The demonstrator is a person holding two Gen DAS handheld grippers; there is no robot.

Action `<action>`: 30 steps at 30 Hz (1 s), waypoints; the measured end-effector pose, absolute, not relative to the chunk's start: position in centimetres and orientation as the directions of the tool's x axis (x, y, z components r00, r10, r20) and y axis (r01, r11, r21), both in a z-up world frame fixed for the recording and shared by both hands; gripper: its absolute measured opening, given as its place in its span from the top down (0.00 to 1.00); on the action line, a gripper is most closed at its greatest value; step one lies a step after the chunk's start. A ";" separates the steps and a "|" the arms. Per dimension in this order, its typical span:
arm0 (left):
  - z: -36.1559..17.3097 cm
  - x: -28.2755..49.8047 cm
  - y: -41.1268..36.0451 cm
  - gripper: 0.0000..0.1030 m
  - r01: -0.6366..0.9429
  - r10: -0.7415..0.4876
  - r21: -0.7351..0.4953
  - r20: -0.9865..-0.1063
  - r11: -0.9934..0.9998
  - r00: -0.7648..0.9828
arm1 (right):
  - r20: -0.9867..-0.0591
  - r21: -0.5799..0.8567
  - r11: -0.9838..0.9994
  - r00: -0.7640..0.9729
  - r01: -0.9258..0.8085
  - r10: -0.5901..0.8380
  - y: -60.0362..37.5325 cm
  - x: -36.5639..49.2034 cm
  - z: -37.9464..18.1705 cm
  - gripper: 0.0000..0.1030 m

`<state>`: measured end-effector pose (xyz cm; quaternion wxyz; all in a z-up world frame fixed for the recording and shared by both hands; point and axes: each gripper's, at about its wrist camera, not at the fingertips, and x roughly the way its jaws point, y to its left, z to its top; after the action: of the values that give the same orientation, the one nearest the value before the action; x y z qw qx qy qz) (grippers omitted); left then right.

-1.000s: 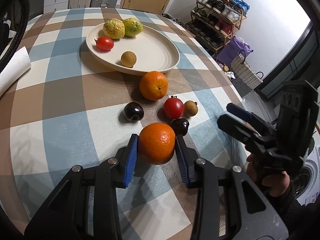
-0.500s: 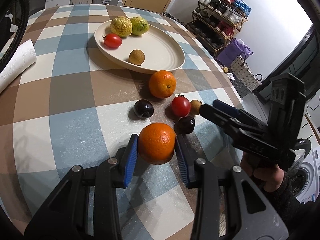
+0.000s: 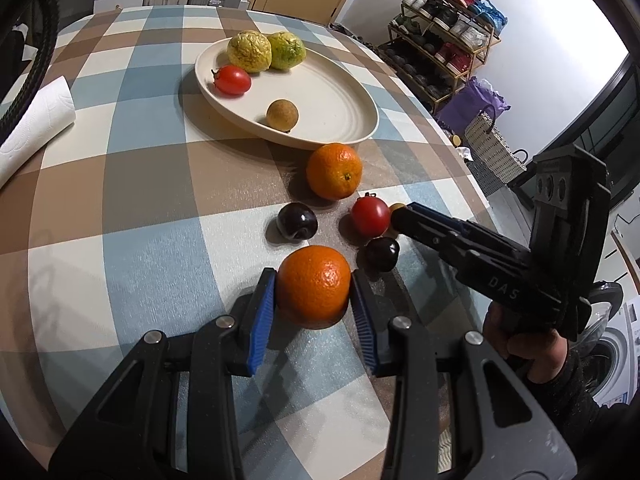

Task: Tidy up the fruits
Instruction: 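Grasp the orange with the left gripper while the right grasps the small brown pear, then carry orange and pear onto the cream plate and open both grippers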

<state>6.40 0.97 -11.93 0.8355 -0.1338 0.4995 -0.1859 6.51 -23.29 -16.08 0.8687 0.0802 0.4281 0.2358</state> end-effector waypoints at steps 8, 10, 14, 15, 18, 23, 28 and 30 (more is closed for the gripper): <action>-11.1 7.3 1.1 0.67 0.167 -0.424 -0.392 -0.793 0.905 0.437 | -0.689 0.394 0.853 0.504 -0.344 0.521 -23.8 6.5 -16.2 0.75; -10.8 7.6 1.1 0.67 0.169 -0.418 -0.384 -0.795 0.908 0.441 | -0.679 0.400 0.850 0.513 -0.344 0.526 -24.0 6.5 -16.1 0.75; -9.8 8.9 1.2 0.67 0.168 -0.409 -0.375 -0.790 0.912 0.456 | -0.649 0.407 0.843 0.538 -0.352 0.538 -24.5 6.4 -15.4 0.76; -9.5 9.4 1.4 0.67 0.164 -0.408 -0.376 -0.787 0.912 0.462 | -0.646 0.405 0.843 0.542 -0.353 0.537 -24.6 6.5 -15.3 0.76; -8.8 10.7 1.8 0.67 0.151 -0.411 -0.388 -0.778 0.909 0.475 | -0.629 0.407 0.838 0.554 -0.362 0.545 -24.9 6.9 -14.6 0.76; -7.5 13.5 2.1 0.67 0.136 -0.388 -0.372 -0.777 0.918 0.496 | -0.595 0.425 0.826 0.574 -0.370 0.563 -25.6 8.3 -13.4 0.76; -6.4 16.9 1.6 0.67 0.138 -0.389 -0.372 -0.772 0.918 0.503 | -0.579 0.442 0.818 0.580 -0.367 0.573 -26.1 10.2 -12.5 0.76; -6.1 18.0 1.4 0.67 0.139 -0.391 -0.375 -0.768 0.917 0.508 | -0.574 0.444 0.814 0.579 -0.375 0.580 -26.3 10.9 -12.2 0.76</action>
<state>18.01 1.39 -6.13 0.8579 -0.1336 0.4715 -0.1544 10.88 -26.25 -12.21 0.8777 0.1383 0.3696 0.2719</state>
